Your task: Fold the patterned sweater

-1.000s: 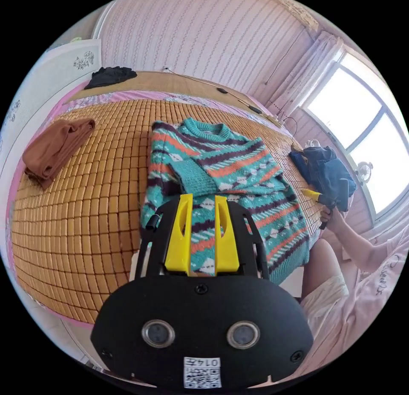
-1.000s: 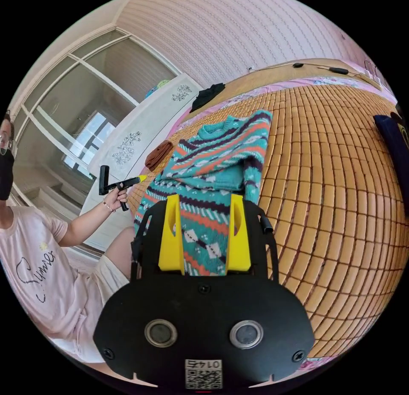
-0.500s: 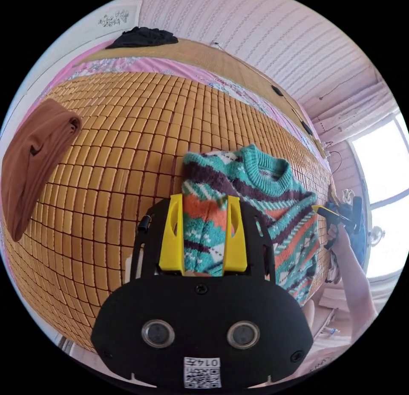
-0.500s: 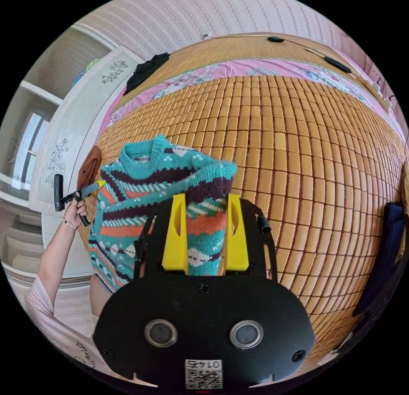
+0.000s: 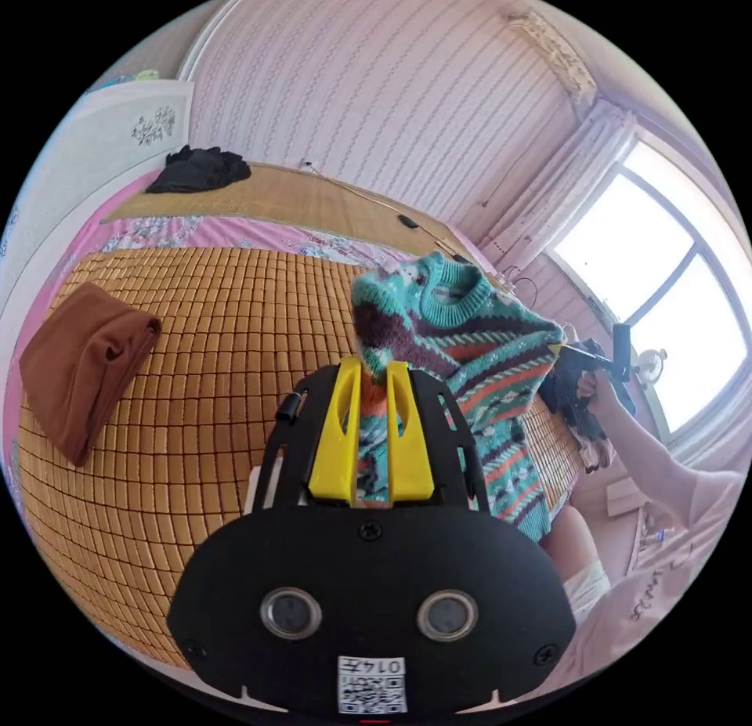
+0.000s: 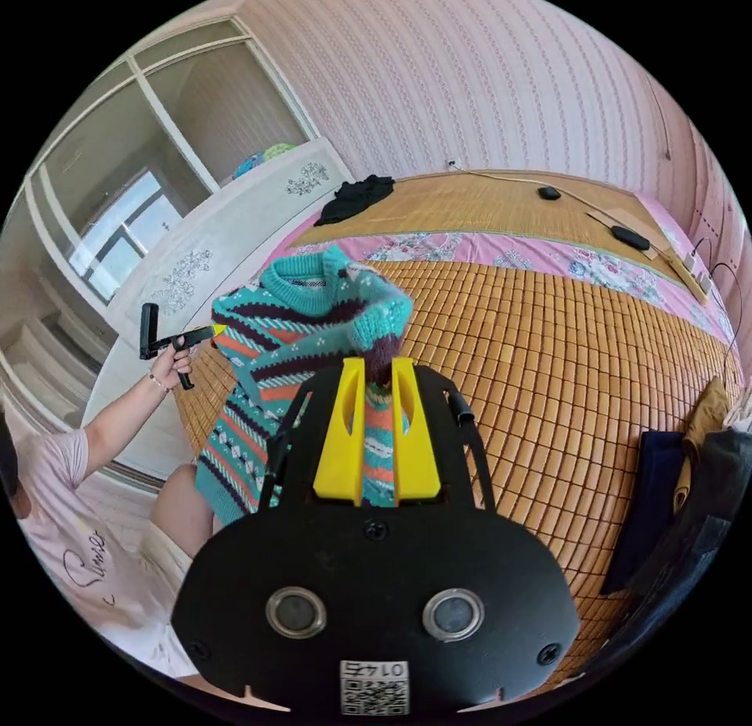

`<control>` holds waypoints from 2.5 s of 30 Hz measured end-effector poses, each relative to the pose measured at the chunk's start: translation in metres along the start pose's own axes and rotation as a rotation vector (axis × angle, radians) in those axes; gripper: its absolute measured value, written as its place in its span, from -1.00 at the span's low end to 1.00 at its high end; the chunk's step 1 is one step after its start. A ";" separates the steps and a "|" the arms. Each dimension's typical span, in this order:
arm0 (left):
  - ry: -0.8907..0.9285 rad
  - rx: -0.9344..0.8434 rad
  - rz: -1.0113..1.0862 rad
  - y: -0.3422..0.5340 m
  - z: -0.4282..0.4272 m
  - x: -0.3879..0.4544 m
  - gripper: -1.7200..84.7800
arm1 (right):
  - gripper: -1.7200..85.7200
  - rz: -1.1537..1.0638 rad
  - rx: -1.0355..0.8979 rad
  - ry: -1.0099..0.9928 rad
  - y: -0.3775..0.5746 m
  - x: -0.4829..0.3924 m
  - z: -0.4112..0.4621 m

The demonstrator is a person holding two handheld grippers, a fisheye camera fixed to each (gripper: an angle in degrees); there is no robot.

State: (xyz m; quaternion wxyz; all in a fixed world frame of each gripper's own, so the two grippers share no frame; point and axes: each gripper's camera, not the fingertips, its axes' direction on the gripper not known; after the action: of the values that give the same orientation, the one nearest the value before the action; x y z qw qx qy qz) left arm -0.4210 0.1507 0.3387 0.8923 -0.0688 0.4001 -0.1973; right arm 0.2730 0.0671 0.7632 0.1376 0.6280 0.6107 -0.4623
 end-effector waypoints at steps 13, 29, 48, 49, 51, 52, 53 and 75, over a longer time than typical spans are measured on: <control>-0.101 -0.263 -0.265 0.283 -0.115 0.049 -0.80 | -0.70 0.225 -0.252 0.254 0.277 -0.134 -0.007; -0.119 -0.387 0.221 0.320 -0.011 0.228 -0.90 | -0.68 -0.015 -0.357 0.148 0.225 -0.288 0.135; -0.045 -0.486 0.384 0.365 0.084 0.285 -0.98 | -0.80 -0.251 -0.520 0.170 0.146 -0.361 0.278; -0.043 -0.481 0.404 0.364 0.091 0.288 -0.98 | -0.81 -0.277 -0.529 0.195 0.132 -0.362 0.290; -0.041 -0.471 0.448 0.362 0.103 0.293 -0.98 | -0.84 -0.324 -0.555 0.256 0.108 -0.363 0.309; -0.052 -0.470 0.475 0.360 0.112 0.297 -0.98 | -0.85 -0.350 -0.568 0.286 0.090 -0.363 0.322; -0.059 -0.471 0.489 0.358 0.117 0.299 -0.98 | -0.87 -0.373 -0.584 0.310 0.071 -0.362 0.337; -0.129 -0.508 0.501 0.383 0.233 0.303 -0.98 | -0.88 -0.563 -0.995 0.402 -0.053 -0.336 0.489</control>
State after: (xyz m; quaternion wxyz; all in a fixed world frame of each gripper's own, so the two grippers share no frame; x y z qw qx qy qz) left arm 0.0482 0.3686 0.1796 0.8908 -0.2007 0.3836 0.1380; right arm 0.0825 -0.4965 0.7739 0.1691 0.3775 0.9103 -0.0123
